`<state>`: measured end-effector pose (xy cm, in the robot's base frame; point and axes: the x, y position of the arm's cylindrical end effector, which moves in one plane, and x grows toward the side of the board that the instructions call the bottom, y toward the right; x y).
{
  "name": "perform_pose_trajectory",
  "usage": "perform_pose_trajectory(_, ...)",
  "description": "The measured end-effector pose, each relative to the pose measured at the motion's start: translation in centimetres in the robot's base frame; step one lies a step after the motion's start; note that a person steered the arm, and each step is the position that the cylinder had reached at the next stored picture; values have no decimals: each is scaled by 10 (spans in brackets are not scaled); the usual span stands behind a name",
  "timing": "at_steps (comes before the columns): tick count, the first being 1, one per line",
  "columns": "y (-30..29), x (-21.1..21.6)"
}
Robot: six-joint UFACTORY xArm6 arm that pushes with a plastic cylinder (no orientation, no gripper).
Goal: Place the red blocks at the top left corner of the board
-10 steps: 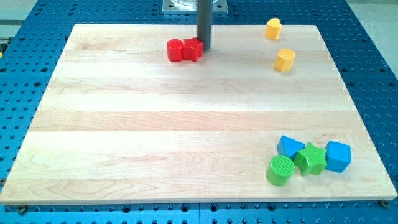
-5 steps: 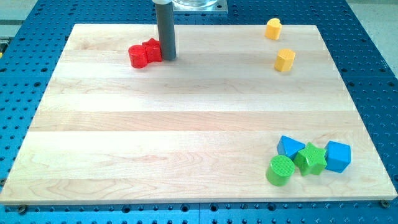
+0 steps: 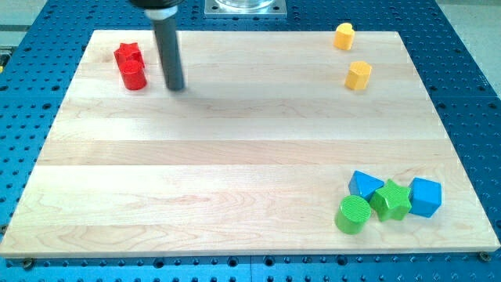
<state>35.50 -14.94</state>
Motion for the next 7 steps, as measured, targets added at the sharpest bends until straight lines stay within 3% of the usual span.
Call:
perform_pose_trajectory(1, -61, -1)
perform_pose_trajectory(2, -53, -35)
perform_pose_trajectory(3, -53, -19)
perform_pose_trajectory(4, -14, -23)
perform_pose_trajectory(6, -51, -71)
perform_pose_trajectory(7, -59, -49)
